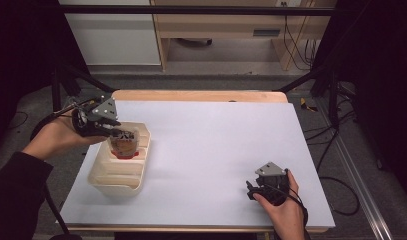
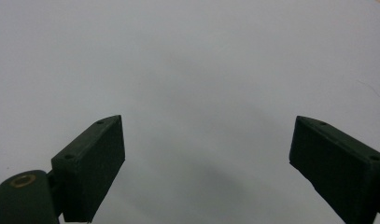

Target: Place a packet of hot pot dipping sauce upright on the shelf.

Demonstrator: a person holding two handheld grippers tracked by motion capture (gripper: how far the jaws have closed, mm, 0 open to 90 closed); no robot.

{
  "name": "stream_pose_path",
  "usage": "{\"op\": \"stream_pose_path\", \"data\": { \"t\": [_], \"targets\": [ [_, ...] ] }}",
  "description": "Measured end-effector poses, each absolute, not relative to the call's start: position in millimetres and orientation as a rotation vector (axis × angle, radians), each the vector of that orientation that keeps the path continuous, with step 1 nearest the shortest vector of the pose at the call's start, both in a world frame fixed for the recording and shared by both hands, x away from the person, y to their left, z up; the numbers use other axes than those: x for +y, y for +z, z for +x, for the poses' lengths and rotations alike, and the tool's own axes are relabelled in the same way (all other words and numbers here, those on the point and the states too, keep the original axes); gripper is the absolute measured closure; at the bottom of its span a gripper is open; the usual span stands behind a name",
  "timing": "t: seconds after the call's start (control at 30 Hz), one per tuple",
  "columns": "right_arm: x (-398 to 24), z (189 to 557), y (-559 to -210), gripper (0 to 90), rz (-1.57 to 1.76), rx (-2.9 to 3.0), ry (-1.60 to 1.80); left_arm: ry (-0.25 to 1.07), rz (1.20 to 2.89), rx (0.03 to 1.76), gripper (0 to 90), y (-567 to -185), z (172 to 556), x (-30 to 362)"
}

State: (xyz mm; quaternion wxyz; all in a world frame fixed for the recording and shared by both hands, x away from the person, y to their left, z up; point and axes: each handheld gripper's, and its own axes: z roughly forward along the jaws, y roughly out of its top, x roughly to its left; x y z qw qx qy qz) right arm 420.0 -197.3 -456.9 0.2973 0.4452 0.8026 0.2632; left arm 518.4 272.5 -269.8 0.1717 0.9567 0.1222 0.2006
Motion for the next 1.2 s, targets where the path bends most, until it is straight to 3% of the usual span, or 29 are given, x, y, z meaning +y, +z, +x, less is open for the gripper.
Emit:
{"op": "stream_pose_path", "data": {
  "t": [1.2],
  "targets": [
    [-197.0,420.7,-457.9,10.9,1.186,2.141,0.693,0.493,2.759,0.295,72.5,-305.3,522.5,271.2]
  ]
}}
